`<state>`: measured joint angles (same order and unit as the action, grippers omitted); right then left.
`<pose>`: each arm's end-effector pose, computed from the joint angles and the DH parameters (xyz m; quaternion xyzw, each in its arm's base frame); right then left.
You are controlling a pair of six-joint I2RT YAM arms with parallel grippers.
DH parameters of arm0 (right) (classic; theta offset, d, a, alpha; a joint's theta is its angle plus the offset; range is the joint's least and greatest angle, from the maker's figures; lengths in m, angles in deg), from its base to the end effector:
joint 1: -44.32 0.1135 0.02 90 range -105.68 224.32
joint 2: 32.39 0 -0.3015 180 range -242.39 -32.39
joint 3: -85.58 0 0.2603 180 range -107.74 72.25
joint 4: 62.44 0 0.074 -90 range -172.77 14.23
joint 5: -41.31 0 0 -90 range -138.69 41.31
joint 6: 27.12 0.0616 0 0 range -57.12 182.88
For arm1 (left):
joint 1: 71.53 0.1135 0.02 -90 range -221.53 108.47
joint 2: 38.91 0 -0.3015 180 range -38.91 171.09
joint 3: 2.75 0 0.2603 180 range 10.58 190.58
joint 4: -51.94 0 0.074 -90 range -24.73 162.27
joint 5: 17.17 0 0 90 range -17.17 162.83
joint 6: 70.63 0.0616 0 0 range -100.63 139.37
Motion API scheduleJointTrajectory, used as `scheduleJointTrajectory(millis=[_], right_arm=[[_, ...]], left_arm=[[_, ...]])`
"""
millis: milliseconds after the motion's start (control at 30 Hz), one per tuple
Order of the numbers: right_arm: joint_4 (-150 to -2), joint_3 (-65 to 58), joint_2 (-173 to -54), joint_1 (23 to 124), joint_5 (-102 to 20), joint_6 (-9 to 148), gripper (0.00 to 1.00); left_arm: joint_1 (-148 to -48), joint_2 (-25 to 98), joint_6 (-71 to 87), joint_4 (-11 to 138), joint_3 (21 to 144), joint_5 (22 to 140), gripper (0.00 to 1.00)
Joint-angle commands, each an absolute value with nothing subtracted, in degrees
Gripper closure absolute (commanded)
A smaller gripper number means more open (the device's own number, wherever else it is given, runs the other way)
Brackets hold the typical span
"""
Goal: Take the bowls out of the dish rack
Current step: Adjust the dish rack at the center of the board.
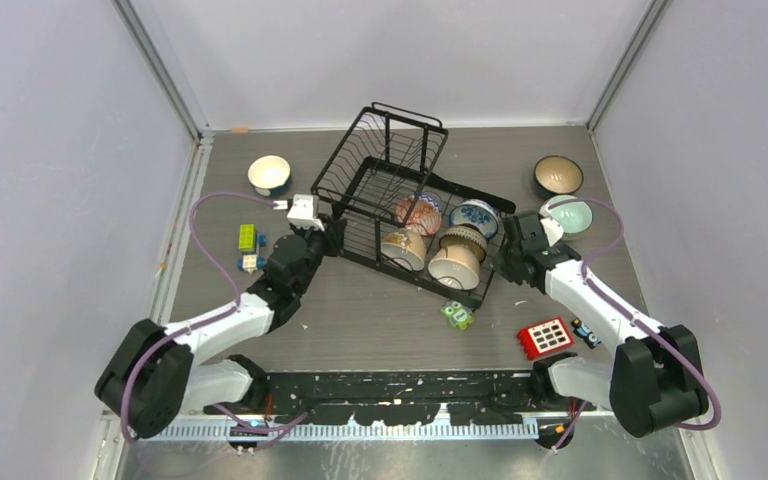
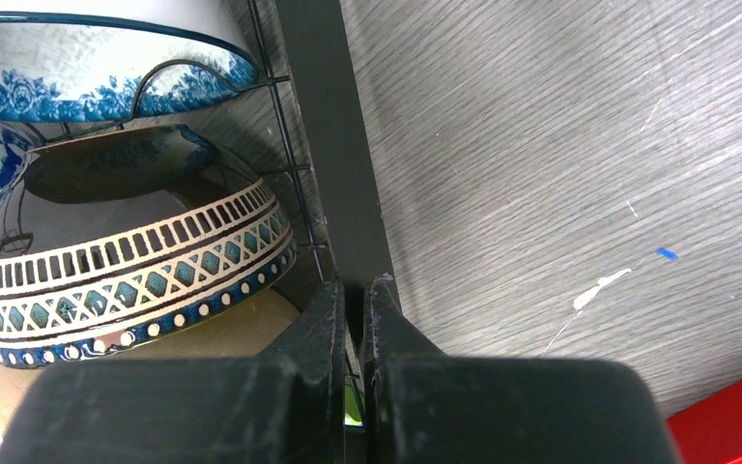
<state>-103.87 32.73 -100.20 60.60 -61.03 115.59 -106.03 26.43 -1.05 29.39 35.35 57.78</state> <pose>0.2263 0.0524 0.2137 0.3270 0.8943 0.0780 0.2952 0.2222 -0.1333 0.2574 0.0013 0.7345 -0.2243 0.6405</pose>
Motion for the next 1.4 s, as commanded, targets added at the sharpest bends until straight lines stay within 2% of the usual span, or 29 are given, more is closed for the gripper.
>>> scheduleJointTrajectory(millis=[0, 333, 700, 900, 1000, 1067, 1200, 1367], right_arm=[[-105.4, 34.2, -99.1, 60.3, -57.0, 124.5, 0.99], [-104.4, 33.4, -100.8, 60.9, -56.1, 127.7, 0.99], [-104.0, 29.1, -106.1, 66.3, -59.8, 133.6, 0.98], [-103.7, 27.9, -108.4, 70.2, -61.9, 138.5, 0.9], [-104.9, 26.8, -108.7, 70.5, -62.5, 137.8, 0.83], [-106.5, 26.2, -107.4, 70.4, -63.6, 136.0, 0.76], [-109.1, 26.0, -103.2, 70.3, -66.0, 130.8, 0.58], [-111.2, 25.3, -100.2, 70.3, -65.0, 123.8, 0.43]], left_arm=[[-106.2, 31.8, 0.6, 18.3, 38.4, 55.1, 0.78], [-105.0, 45.0, 1.8, 6.7, 42.9, 53.4, 0.82], [-99.3, 56.9, -1.2, 2.4, 50.6, 55.5, 0.83], [-96.4, 60.7, -2.4, 1.7, 53.7, 56.9, 0.8], [-95.5, 61.6, -3.4, 1.3, 54.3, 57.5, 0.78], [-95.5, 61.1, -3.6, 1.3, 53.6, 57.7, 0.73], [-95.4, 58.2, -3.4, 2.4, 50.4, 56.6, 0.49], [-95.4, 50.7, -4.1, 7.0, 45.9, 53.6, 0.25]])
